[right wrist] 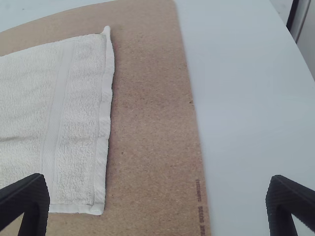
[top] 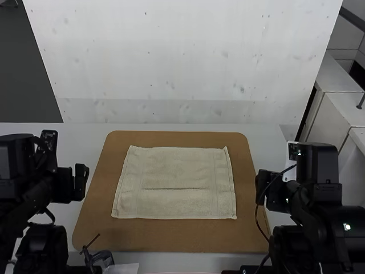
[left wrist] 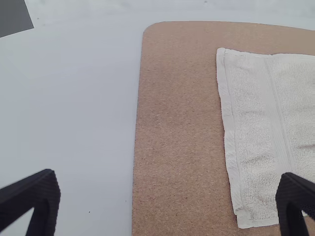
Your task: Fold the towel.
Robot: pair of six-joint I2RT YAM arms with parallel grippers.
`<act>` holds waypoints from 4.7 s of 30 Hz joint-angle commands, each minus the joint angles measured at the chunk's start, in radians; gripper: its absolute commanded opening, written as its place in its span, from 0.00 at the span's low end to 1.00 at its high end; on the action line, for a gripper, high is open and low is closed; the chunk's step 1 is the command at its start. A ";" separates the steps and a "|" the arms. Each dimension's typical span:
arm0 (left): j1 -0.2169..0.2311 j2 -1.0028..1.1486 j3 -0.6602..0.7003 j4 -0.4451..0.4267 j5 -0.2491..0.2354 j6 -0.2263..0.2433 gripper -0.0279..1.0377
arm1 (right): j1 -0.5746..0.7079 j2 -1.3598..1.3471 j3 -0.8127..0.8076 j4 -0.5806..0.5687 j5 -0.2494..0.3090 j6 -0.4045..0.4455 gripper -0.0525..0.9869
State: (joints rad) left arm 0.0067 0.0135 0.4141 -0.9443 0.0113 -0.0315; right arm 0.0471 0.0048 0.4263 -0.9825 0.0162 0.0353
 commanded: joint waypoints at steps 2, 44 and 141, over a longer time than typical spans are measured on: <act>0.003 0.114 0.052 0.009 0.042 -0.021 0.95 | 0.010 0.003 0.032 0.007 -0.042 0.029 0.97; -0.125 1.491 0.537 0.340 -0.068 -0.145 0.94 | 0.131 1.920 0.746 0.551 0.013 0.124 0.94; -0.189 2.017 1.301 0.078 0.064 -0.298 0.05 | 0.180 1.877 0.885 0.768 0.154 0.166 0.07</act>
State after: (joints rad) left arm -0.1936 2.0529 1.7061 -0.8669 0.0784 -0.3088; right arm 0.2466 1.9427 1.2705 -0.2150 0.1474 0.1886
